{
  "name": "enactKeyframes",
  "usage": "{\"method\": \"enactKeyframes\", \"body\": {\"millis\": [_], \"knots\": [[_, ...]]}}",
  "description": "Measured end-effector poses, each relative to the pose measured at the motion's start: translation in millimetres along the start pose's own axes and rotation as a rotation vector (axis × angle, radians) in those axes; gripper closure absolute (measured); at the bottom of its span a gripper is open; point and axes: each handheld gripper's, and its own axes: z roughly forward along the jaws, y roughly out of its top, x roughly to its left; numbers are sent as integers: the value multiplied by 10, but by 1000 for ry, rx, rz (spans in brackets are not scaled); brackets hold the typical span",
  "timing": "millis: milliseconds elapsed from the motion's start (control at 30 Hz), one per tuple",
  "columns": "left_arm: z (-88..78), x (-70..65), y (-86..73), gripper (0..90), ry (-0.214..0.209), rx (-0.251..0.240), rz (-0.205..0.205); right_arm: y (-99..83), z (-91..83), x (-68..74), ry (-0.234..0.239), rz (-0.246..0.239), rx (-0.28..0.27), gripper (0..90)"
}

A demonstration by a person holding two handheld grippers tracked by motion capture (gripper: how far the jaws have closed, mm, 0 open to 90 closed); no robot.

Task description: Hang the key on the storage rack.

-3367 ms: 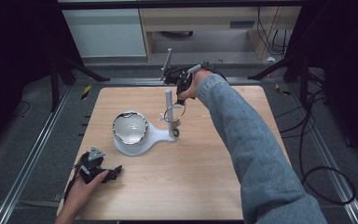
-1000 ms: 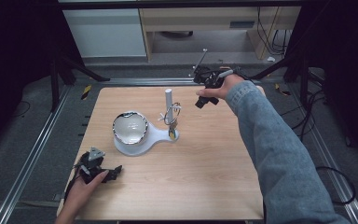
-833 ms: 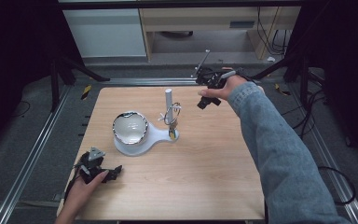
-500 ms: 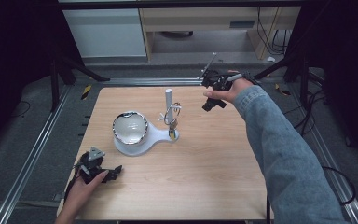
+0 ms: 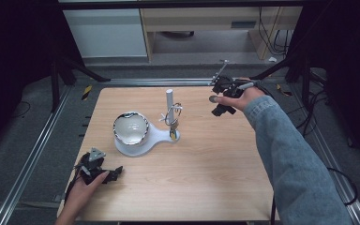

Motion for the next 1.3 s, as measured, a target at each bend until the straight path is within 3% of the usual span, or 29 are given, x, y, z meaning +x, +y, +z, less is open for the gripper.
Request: {"method": "enactKeyframes", "body": {"millis": [667, 1300], "knots": [[0, 0, 0, 0, 0, 0, 0, -492, 220, 3, -3, 26, -12, 113], [0, -1, -1, 0, -1, 0, -2, -877, 663, 192, 17, 56, 13, 114]]}}
